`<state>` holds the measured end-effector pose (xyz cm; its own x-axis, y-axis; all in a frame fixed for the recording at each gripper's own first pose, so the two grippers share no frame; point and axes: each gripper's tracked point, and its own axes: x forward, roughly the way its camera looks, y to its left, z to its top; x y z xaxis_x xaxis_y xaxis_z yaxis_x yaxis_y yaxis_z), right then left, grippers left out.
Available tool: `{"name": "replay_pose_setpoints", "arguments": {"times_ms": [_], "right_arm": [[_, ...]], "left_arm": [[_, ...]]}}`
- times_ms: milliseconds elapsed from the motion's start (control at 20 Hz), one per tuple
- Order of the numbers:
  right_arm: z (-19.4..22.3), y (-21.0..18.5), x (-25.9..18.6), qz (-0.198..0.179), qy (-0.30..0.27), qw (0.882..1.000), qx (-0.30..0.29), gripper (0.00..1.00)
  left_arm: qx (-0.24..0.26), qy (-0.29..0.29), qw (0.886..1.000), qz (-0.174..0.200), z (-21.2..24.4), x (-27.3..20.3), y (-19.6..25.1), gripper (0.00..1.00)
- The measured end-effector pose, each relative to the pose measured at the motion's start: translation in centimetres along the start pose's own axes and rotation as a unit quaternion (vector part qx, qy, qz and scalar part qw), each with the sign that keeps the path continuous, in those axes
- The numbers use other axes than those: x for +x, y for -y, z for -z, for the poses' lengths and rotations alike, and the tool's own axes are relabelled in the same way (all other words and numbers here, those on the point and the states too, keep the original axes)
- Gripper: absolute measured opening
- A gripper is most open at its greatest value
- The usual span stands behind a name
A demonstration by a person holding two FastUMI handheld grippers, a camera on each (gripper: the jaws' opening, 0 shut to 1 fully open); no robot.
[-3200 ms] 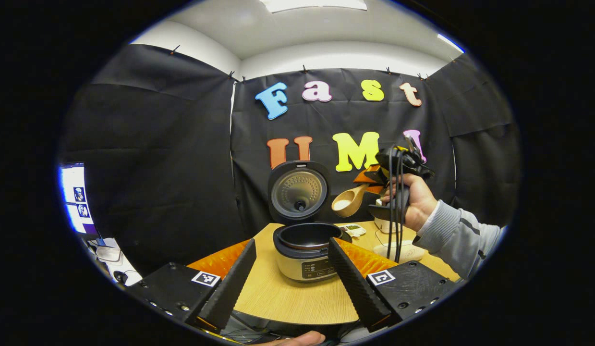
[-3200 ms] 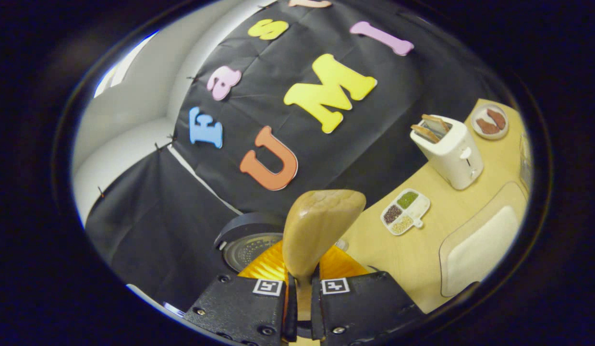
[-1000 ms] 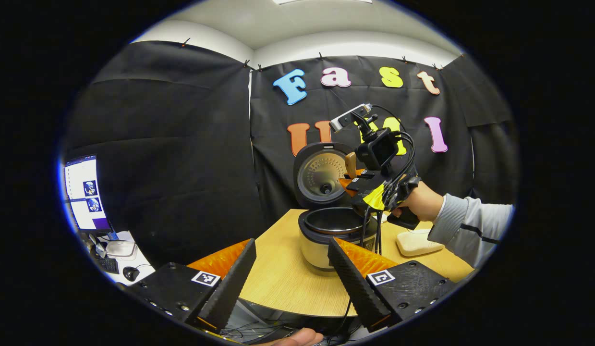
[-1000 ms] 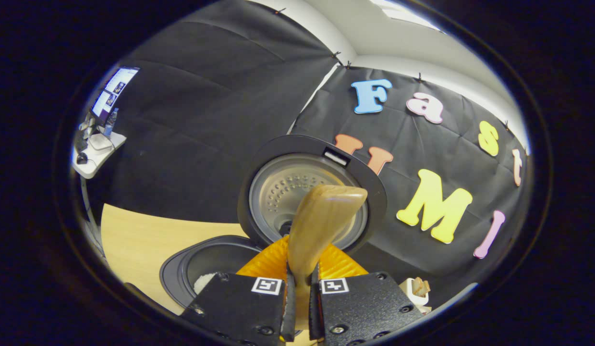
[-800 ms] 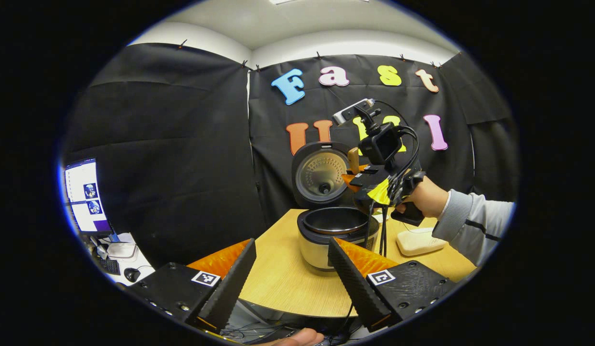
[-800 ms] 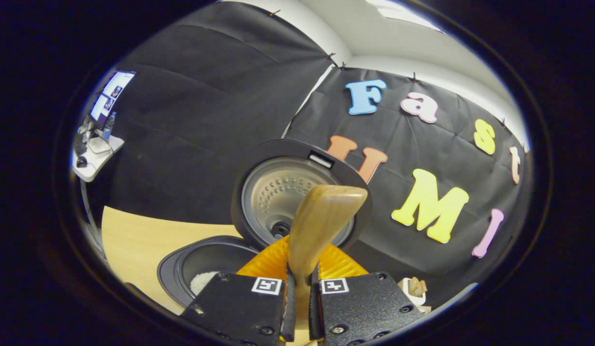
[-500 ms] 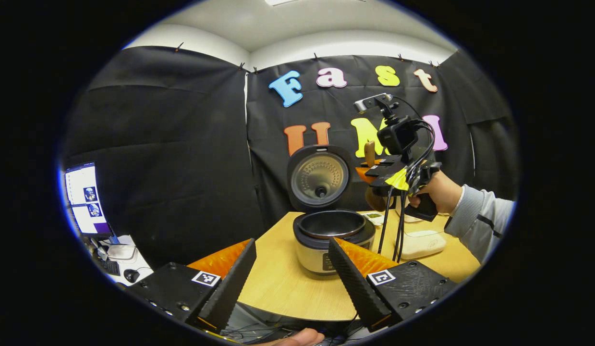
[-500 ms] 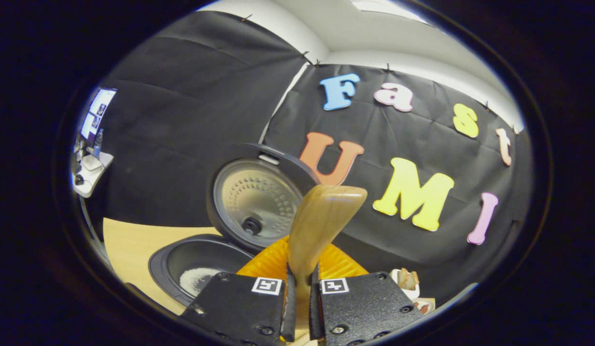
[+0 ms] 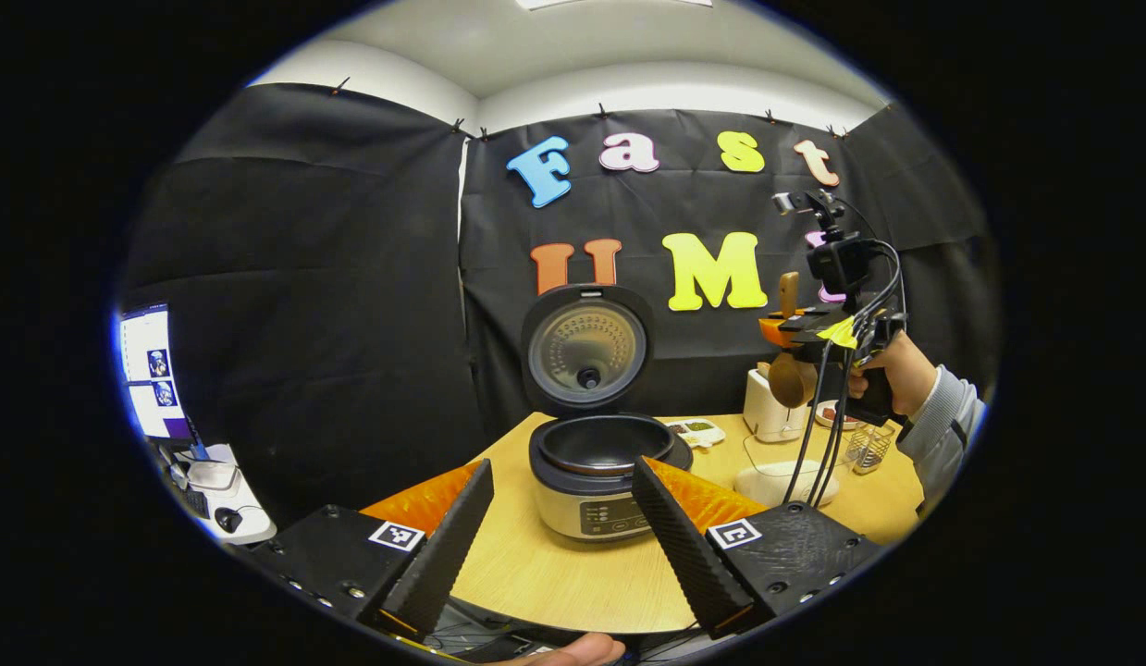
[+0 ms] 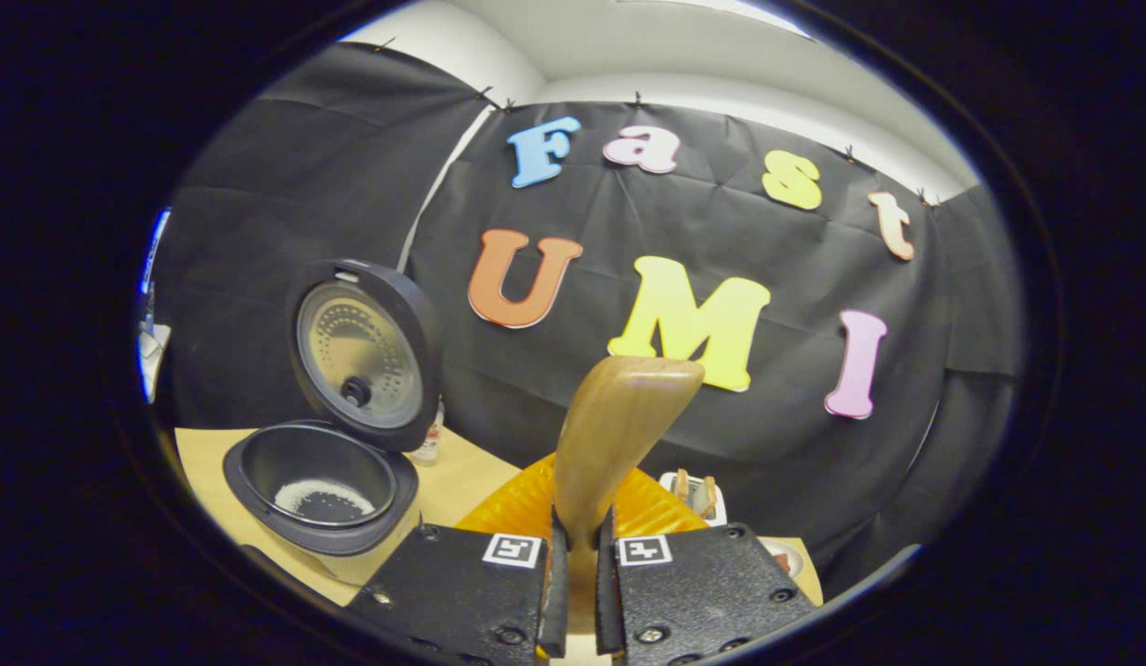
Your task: Close the left gripper, press the button to open the rice cooker; take a wooden spoon from the chopstick holder with the right hand, scoop a spoonful of rice and pour it into the rice cooker, then put the wooden spoon back into the chopstick holder.
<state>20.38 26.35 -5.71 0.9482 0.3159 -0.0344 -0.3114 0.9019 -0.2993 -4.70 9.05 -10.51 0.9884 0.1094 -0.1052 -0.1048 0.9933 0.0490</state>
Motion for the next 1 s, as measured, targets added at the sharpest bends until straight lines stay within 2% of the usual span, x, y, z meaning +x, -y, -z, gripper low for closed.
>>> {"name": "replay_pose_setpoints", "arguments": {"times_ms": [400,600,1000], "right_arm": [[4.3,9.5,-2.4,0.041,-0.031,0.997,0.057,0.17],[6.1,14.1,-4.3,0.074,-0.035,0.994,0.075,0.17],[11.7,20.6,-5.6,0.125,-0.050,0.984,0.113,0.18]], "left_arm": [[-0.023,0.011,1.000,0.006,-1.0,1.3,2.2,0.96],[-0.023,0.018,1.000,0.007,-1.1,1.9,2.5,0.96],[-0.023,0.036,0.999,0.024,-1.9,2.2,4.2,0.96]]}}
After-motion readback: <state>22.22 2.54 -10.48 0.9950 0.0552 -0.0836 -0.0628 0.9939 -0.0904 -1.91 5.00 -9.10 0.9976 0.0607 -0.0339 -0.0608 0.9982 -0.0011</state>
